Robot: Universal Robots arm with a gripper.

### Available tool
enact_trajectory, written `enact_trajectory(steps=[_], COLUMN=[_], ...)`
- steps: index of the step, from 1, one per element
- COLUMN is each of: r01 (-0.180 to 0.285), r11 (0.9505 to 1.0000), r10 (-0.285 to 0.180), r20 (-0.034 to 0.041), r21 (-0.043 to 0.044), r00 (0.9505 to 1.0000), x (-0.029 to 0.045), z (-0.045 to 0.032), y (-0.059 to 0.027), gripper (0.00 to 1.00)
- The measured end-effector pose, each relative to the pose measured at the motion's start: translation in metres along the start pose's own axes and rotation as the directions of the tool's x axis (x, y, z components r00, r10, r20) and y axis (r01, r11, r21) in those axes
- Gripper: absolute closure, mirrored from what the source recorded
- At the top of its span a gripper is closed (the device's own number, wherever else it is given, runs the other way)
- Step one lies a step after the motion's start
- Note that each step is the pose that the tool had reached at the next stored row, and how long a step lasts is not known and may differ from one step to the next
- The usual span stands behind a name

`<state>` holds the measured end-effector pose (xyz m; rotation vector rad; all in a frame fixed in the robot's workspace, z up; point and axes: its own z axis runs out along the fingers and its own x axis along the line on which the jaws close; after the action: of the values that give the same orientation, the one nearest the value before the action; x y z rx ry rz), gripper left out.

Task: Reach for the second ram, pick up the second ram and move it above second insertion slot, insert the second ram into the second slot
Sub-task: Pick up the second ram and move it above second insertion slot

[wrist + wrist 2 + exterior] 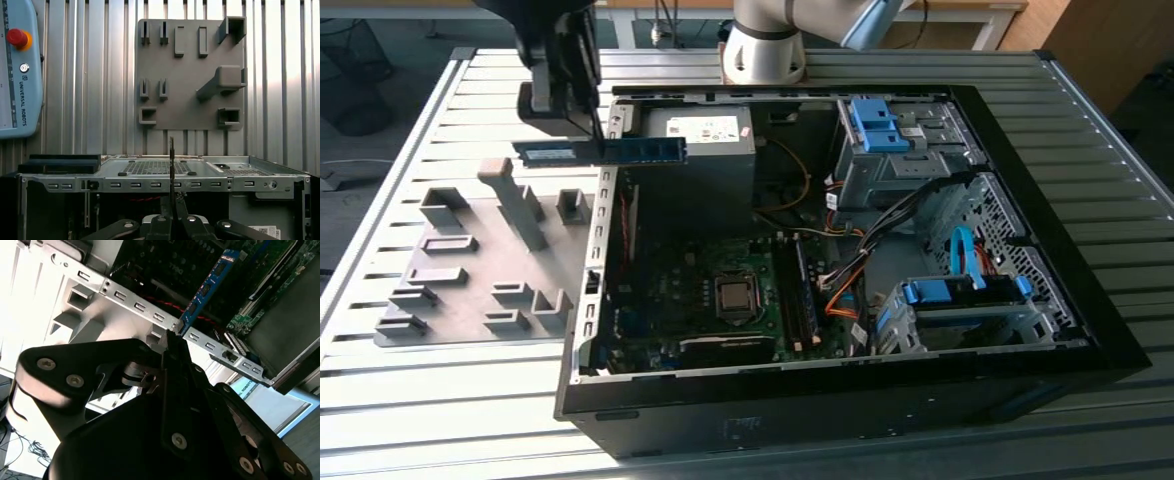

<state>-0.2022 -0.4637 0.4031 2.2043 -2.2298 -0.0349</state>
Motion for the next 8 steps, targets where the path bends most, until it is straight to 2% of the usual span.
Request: enact_trajectory(steps=[5, 8], r01=[0.000, 0.000], r11=[1.0000, 1.0000], r10=[0.000, 0.000], r20=[0.0000, 0.0000], r21=[0.0000, 0.0000], r00=[1.0000, 1.0000], x=[-0.0002, -0.0003], z=[-0.0002, -0.0003], y=[-0.0125, -0.0237], gripper=[0.86, 0.86])
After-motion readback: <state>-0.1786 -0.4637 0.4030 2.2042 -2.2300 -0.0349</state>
